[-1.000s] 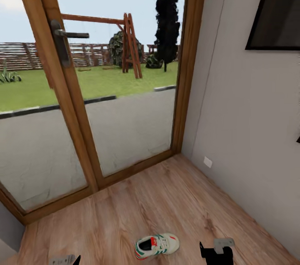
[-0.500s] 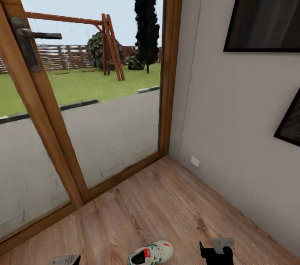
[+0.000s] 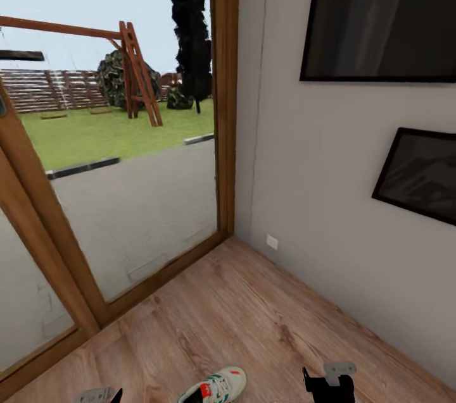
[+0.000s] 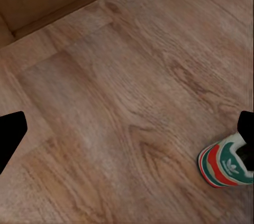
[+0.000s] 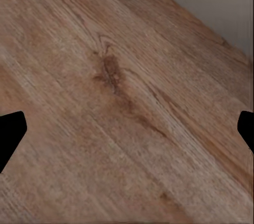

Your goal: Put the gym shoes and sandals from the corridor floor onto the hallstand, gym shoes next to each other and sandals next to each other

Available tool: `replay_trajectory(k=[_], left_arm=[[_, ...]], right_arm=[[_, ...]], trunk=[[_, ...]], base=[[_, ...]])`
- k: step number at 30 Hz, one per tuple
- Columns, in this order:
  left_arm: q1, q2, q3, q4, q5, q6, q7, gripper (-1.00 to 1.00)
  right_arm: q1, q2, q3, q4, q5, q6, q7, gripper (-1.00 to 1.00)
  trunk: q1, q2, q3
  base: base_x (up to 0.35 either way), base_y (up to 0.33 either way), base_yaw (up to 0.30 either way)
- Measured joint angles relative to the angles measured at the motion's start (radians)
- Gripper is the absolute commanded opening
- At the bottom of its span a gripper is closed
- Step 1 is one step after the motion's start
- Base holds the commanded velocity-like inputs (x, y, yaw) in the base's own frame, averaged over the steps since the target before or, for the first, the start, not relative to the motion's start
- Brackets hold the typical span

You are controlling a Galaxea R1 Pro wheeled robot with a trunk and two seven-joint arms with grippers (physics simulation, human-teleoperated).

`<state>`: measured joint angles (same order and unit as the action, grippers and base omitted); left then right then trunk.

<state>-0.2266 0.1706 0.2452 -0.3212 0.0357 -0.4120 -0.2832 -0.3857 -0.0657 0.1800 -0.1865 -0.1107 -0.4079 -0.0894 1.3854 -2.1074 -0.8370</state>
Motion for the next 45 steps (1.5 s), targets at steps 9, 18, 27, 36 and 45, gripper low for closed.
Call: replay_trajectory(k=[9, 18, 27, 36, 45], left_arm=[[0.000, 0.000, 0.000, 0.000, 0.000, 0.000, 0.000, 1.00], [0.000, 0.000, 0.000, 0.000, 0.001, 0.000, 0.000, 1.00], [0.000, 0.001, 0.000, 0.000, 0.002, 0.000, 0.000, 1.00], [0.000, 0.002, 0.000, 0.000, 0.002, 0.000, 0.000, 1.00], [0.000, 0.002, 0.000, 0.000, 0.001, 0.000, 0.000, 1.00]], right_arm=[[0.000, 0.000, -0.001, 0.000, 0.000, 0.000, 0.000, 1.00], [0.000, 0.000, -0.002, 0.000, -0.001, 0.000, 0.000, 1.00], [0.000, 0.000, -0.004, 0.000, -0.002, 0.000, -0.001, 1.00], [0.000, 0.002, -0.002, -0.001, -0.002, -0.001, -0.001, 1.00], [0.000, 0.001, 0.001, -0.002, 0.000, -0.003, 0.001, 1.00]], trunk=[[0.000, 0.000, 0.006], [0.001, 0.000, 0.011], [0.000, 0.000, 0.010], [0.000, 0.000, 0.009], [0.000, 0.000, 0.009]], base=[[-0.028, 0.002, -0.277], [-0.256, 0.079, -0.280], [-0.249, 0.084, -0.273], [-0.041, 0.014, -0.074], [-0.004, 0.001, -0.007]])
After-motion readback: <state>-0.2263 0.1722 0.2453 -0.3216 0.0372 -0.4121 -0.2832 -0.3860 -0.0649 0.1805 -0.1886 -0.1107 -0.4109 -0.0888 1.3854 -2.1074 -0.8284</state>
